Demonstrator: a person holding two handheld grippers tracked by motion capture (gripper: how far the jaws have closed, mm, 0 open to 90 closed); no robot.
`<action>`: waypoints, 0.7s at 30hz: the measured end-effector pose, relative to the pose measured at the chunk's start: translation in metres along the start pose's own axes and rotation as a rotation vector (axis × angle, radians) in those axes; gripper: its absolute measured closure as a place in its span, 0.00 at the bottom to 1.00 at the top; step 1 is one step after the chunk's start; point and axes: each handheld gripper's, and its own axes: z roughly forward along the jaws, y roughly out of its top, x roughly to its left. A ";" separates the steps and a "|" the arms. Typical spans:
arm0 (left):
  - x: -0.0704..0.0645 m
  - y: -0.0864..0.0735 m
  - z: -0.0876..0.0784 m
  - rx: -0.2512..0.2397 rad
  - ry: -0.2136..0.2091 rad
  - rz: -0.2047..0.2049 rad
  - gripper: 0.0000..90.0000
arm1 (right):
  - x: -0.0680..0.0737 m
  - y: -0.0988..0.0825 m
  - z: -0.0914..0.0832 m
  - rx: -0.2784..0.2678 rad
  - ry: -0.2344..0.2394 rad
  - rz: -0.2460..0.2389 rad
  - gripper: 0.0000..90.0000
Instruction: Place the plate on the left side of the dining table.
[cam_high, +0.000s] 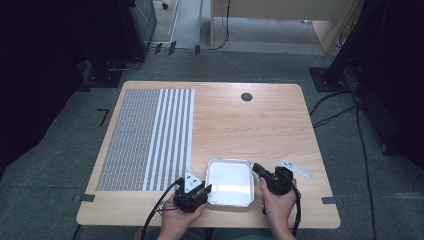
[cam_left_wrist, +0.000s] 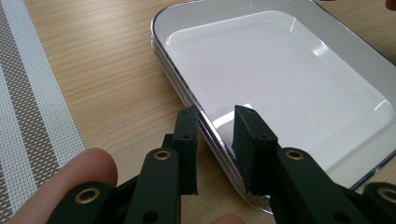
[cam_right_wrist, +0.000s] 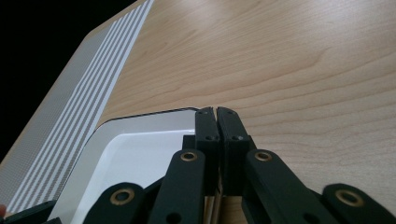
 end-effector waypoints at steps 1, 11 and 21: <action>0.000 0.000 0.000 0.000 0.000 0.000 0.79 | -0.002 0.001 0.000 0.006 0.009 0.012 0.99; 0.000 0.000 0.000 0.001 0.004 0.004 0.79 | -0.012 0.001 0.004 0.046 0.083 0.108 0.97; 0.001 0.000 0.000 -0.002 -0.001 0.009 0.80 | -0.003 0.001 -0.002 0.016 0.076 0.059 0.94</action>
